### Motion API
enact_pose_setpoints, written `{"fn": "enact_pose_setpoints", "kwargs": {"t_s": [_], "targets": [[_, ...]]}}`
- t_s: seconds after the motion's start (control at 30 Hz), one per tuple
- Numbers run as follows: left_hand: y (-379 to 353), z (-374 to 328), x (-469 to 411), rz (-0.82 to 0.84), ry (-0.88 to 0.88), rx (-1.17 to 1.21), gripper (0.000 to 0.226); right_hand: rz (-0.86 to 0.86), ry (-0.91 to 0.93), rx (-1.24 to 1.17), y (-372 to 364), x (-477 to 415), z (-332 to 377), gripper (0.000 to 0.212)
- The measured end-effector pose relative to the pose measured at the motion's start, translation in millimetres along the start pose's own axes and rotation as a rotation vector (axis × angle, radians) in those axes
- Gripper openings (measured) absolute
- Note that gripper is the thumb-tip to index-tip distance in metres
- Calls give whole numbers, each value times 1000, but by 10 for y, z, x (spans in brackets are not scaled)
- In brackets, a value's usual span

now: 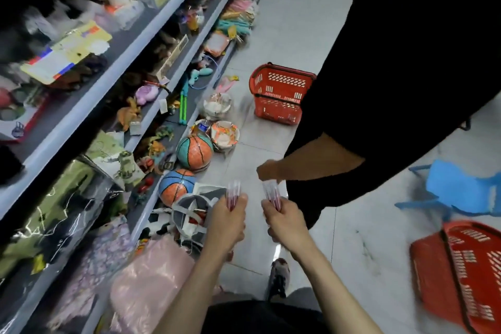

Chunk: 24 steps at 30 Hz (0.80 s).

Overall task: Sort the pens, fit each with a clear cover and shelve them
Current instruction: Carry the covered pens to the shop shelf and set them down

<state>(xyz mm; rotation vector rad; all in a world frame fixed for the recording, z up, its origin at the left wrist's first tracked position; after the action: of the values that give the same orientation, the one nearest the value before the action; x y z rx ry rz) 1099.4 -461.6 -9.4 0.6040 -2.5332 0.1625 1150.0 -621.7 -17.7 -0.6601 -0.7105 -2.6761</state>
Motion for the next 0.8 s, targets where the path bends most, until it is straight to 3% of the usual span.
{"fn": "enact_pose_setpoints", "kwargs": {"t_s": [0.17,0.47,0.8], "targets": [[-54,-286,-263,-117,-35,-93,29,160,-27,-68,-144,-335,162,29],[87,-488,-717,-120,7,14,19,-34,1,59,-98,-971,612,39],[124,-632,-1470,-79,30,41,29,-35,-38,-76,4,-1417,870,36]]}}
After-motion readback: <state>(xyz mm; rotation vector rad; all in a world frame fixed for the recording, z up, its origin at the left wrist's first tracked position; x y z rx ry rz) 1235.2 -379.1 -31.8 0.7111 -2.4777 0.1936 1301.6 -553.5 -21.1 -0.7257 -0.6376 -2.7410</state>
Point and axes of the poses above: each hand's wrist, its own x-axis away from the middle knuckle, its own y-axis out of the back of the hand, z = x × y, the point moved 10 cm from there along -x, towards the middle knuckle, and after that the axes turned 8 degrees about x, right-handed, at the moved point
